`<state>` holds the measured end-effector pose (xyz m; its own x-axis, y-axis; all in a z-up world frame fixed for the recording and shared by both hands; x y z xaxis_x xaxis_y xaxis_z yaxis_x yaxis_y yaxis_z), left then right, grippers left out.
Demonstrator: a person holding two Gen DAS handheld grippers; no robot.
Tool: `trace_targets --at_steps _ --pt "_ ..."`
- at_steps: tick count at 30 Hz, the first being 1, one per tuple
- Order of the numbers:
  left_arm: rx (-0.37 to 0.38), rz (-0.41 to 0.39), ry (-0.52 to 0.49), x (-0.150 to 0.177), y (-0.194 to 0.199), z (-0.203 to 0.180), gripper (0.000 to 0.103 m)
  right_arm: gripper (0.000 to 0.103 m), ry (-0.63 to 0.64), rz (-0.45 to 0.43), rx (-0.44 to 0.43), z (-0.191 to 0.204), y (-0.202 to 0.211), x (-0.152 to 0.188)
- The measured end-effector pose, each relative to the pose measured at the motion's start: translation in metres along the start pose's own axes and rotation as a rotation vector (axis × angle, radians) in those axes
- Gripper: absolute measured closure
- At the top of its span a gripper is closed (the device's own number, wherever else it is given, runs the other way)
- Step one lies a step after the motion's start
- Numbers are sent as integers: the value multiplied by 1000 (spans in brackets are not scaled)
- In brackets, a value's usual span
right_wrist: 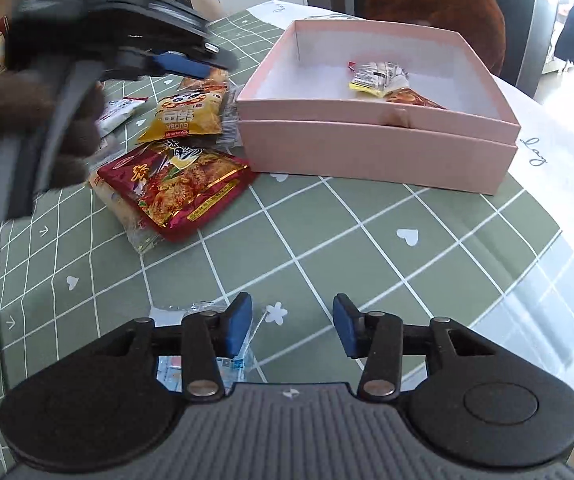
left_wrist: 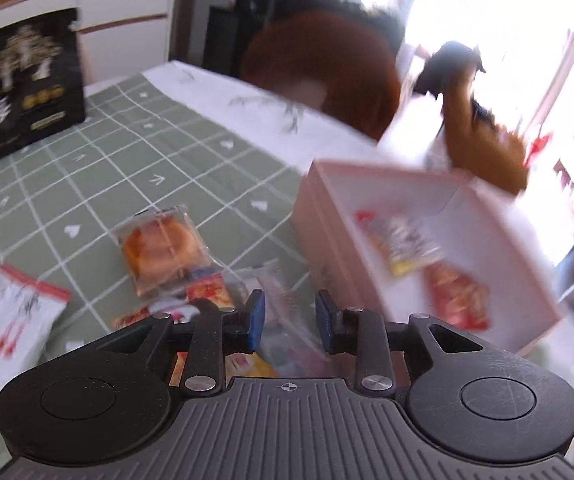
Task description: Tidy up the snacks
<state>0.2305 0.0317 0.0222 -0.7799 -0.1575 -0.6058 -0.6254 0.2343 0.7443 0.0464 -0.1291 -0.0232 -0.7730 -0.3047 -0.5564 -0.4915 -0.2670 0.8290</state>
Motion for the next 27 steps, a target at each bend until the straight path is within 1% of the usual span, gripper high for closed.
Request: trace_targets --at_steps 2,5,7,8,10,12,14,16,18,19,21,23,24,25,27 --pt "-15 -1 -28 -3 -12 2 71 57 1 -1 10 1 2 2" --pt "-31 -25 -48 -11 -24 7 71 54 17 -12 23 3 2 5" --pt "-36 -25 -75 -18 -32 8 71 50 28 -19 38 5 1 6" --pt "-42 -13 -104 -19 -38 8 71 49 33 -21 46 7 1 7" --pt "-52 17 -196 -14 -45 4 71 45 45 -21 61 10 0 7" --pt "-19 28 -277 -3 -38 2 74 44 45 -17 71 12 0 6" --pt "43 68 -321 14 -25 2 75 43 32 -13 71 12 0 6" --pt "81 79 -348 34 -8 5 75 43 22 -19 67 10 0 7" --pt "115 85 -319 53 11 12 75 42 25 -27 67 11 1 9" --pt "139 82 -278 62 21 16 75 41 27 -28 68 11 1 9" --pt "179 104 -193 75 35 26 75 39 27 -24 58 12 0 7" --pt "208 130 -121 87 46 33 75 39 21 -13 26 14 -3 0" --pt "215 129 -88 93 54 37 75 39 9 -17 10 15 -4 -6" --pt "212 110 -53 97 64 42 75 39 -7 -26 -4 16 -4 -12" --pt "201 34 31 98 89 56 75 39 -33 -53 -37 21 -3 -27"
Point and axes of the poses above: each gripper's, at about its wrist camera, not at the fingertips, and y roughly against the way its jaws point, z to its left, x to its underside, the point moved 5 cm from there along -y, roughly the way its jaws point, and after that the axes turned 10 degrees about y, right-handed, at the moved point
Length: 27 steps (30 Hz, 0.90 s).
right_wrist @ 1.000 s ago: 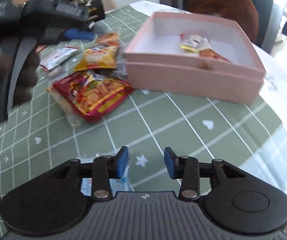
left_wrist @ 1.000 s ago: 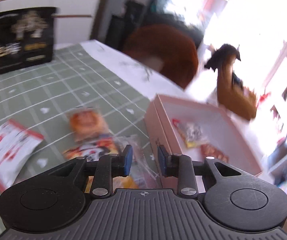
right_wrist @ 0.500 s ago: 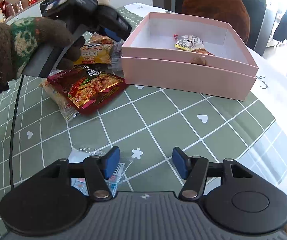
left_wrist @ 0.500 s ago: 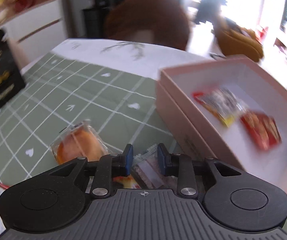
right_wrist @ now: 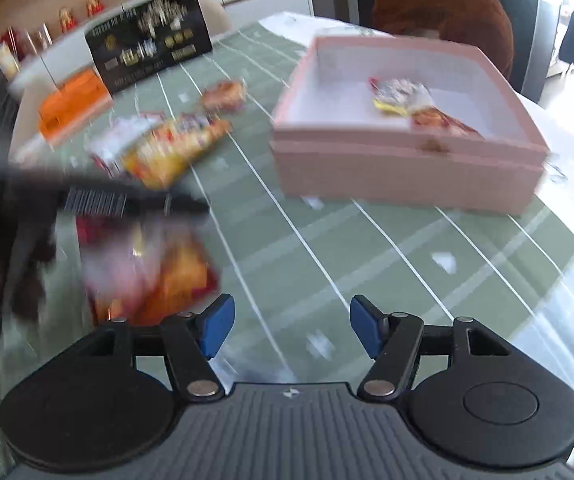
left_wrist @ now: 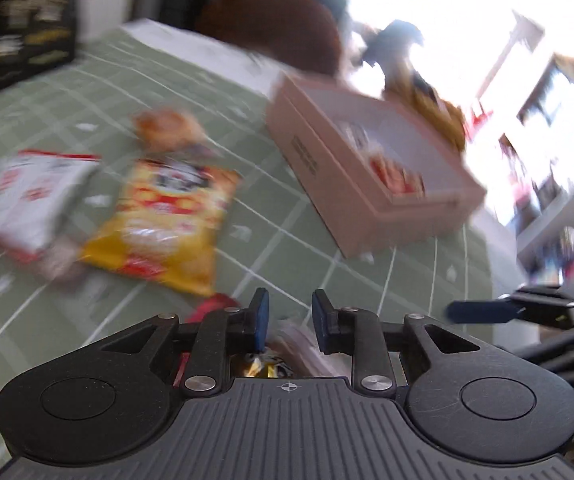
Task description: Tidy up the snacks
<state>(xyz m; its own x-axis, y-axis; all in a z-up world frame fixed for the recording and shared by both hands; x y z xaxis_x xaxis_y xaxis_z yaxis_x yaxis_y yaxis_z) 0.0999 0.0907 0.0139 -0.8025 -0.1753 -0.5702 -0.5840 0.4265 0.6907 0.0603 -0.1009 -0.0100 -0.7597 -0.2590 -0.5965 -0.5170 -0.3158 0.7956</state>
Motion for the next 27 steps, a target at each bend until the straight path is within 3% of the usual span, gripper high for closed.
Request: trace_targets --at_steps 3,5,8,11,12,13,17,21,25,27 --pt "-44 -135 132 0 41 22 75 38 -14 -38 -57 15 -2 -22" --pt "-128 -198 213 0 59 42 75 38 -2 -47 -83 29 -8 -33" --pt "-225 -185 338 9 64 69 75 38 62 -17 -97 55 -29 -42" --pt "-220 -158 403 21 62 77 75 43 110 34 -32 68 -48 -38" --pt "-218 -155 402 25 61 76 75 48 109 24 -15 67 -48 -36" --pt "-219 -153 394 28 61 73 74 62 108 28 -6 64 -47 -34" --pt "-223 -134 316 35 51 52 74 64 107 43 57 36 -36 -21" --pt "-236 -87 139 39 31 15 58 64 96 37 115 2 -20 -9" --pt "-222 -46 22 45 21 -10 58 62 63 48 158 -28 -14 7" --pt "-283 -62 -5 47 23 -10 58 58 43 37 170 -38 -7 18"
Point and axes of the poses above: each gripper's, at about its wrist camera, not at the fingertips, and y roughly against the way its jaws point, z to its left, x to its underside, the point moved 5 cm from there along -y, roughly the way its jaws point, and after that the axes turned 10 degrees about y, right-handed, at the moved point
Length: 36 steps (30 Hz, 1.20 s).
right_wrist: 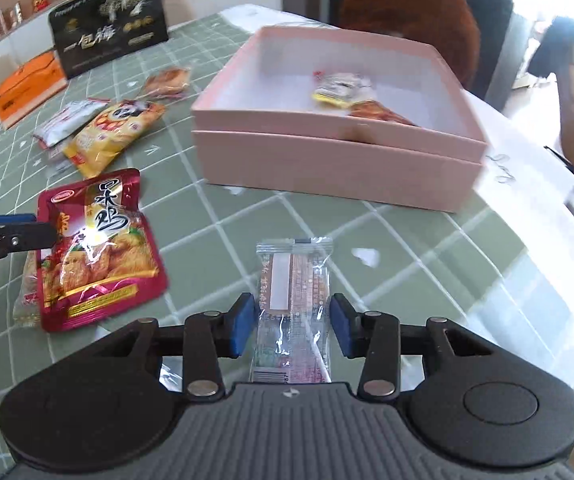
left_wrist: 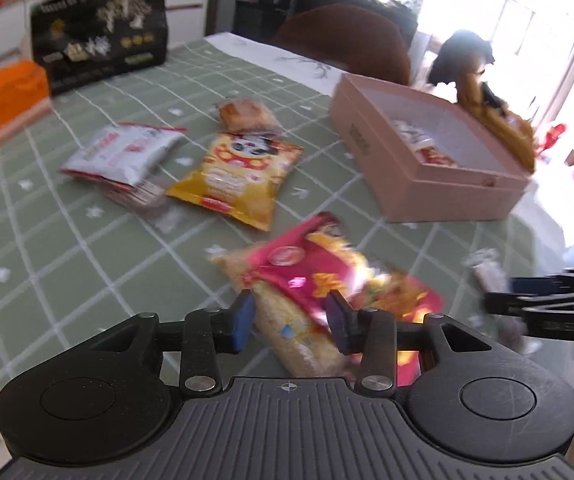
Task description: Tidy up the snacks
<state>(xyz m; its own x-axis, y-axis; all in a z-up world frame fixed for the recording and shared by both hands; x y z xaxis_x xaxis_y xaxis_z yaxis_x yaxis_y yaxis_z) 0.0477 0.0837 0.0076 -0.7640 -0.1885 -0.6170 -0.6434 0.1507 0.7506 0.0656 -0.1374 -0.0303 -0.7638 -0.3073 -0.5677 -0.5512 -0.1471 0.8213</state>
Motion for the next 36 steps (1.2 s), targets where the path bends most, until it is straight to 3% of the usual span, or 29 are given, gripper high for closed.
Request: trace_targets --at_steps 4,6,9,14,18,25,30,32,34,36 --pt "-71 -18 86 -5 3 21 53 49 -20 -8 -15 -7 11 16" --pt "-106 -28 111 -8 4 27 58 49 -32 -20 -30 -6 17 22" --pt "-64 -2 104 -9 1 21 57 46 -42 -33 -34 -5 25 28" --pt "-85 24 40 -2 -12 7 56 45 -41 -38 -56 2 35 35" --pt "-90 44 14 10 -10 1 67 42 39 -61 -53 17 47 38" --pt "-17 122 -24 53 24 -20 69 41 72 -69 -174 42 58 41" --pt "-32 137 -40 64 31 -24 69 38 120 -41 -235 70 49 37" --pt "-34 135 -32 62 30 -23 69 37 122 -18 -238 78 39 32" --pt "-35 136 -30 60 28 -23 69 28 108 -9 -235 82 32 27" --pt "-39 138 -36 57 25 -25 69 28 115 -10 -211 84 28 24"
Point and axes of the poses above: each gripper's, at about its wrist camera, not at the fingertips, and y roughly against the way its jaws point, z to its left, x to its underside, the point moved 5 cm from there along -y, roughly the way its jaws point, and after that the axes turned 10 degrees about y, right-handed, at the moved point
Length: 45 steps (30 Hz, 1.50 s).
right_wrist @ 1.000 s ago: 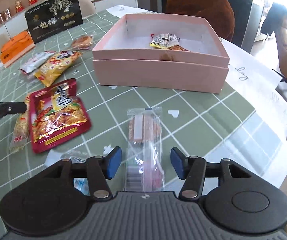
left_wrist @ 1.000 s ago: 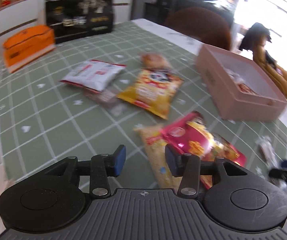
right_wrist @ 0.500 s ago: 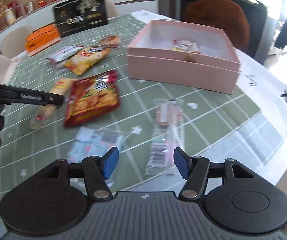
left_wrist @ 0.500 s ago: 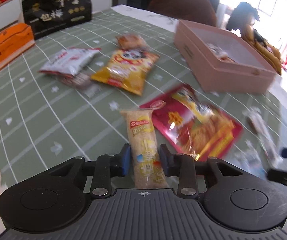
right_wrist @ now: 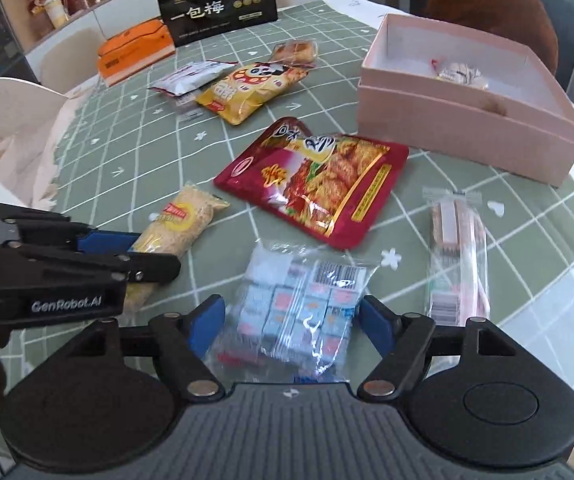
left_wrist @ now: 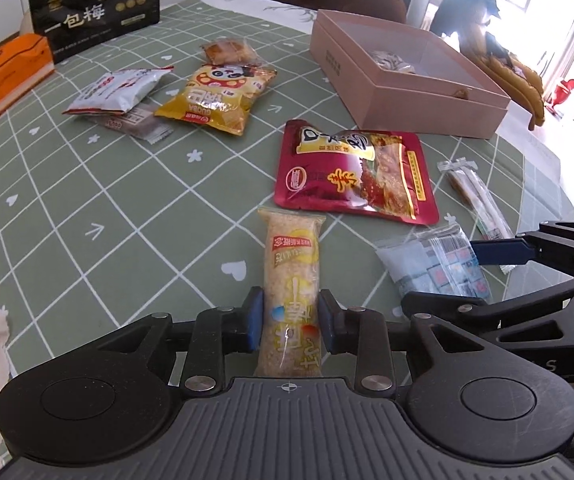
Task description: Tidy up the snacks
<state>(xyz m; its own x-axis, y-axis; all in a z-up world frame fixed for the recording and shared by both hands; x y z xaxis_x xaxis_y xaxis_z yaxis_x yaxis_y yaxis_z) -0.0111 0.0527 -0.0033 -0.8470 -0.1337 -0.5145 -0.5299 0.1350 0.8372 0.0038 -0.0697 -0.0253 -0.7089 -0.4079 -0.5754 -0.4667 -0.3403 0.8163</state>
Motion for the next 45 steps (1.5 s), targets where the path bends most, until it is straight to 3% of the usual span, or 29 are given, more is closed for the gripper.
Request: trace_targets --at_steps 6,12,17,20,23,26,31,35,38,42,45 --pt "-2 25 -7 -9 -7 -7 67 44 15 -1 34 -10 7 6" --pt "-17 22 -5 -11 -8 -13 70 45 -75 1 41 -39 29 22" --pt "52 -130 -49 -8 31 -40 70 45 -148 -37 92 -68 58 32" --pt "172 -245 21 -53 63 -55 70 45 -194 -75 126 -88 75 31" --pt "260 -358 21 -119 90 -82 70 45 -216 -127 160 -102 92 22" --pt "312 -400 -12 -177 86 -115 70 45 -221 -185 177 -109 104 11" --pt "360 -286 84 -225 18 -136 70 45 -244 -218 201 -113 112 4" --pt "324 -212 128 -227 -50 -128 70 45 -234 -178 239 -117 109 6" --pt "356 -137 171 -218 -92 -112 70 45 -234 -130 264 -125 99 1" --pt "417 -108 252 -205 -105 -83 70 45 -233 -106 271 -137 87 -19" --pt "441 -169 309 -199 -82 -52 70 45 -236 -122 247 -151 78 -48"
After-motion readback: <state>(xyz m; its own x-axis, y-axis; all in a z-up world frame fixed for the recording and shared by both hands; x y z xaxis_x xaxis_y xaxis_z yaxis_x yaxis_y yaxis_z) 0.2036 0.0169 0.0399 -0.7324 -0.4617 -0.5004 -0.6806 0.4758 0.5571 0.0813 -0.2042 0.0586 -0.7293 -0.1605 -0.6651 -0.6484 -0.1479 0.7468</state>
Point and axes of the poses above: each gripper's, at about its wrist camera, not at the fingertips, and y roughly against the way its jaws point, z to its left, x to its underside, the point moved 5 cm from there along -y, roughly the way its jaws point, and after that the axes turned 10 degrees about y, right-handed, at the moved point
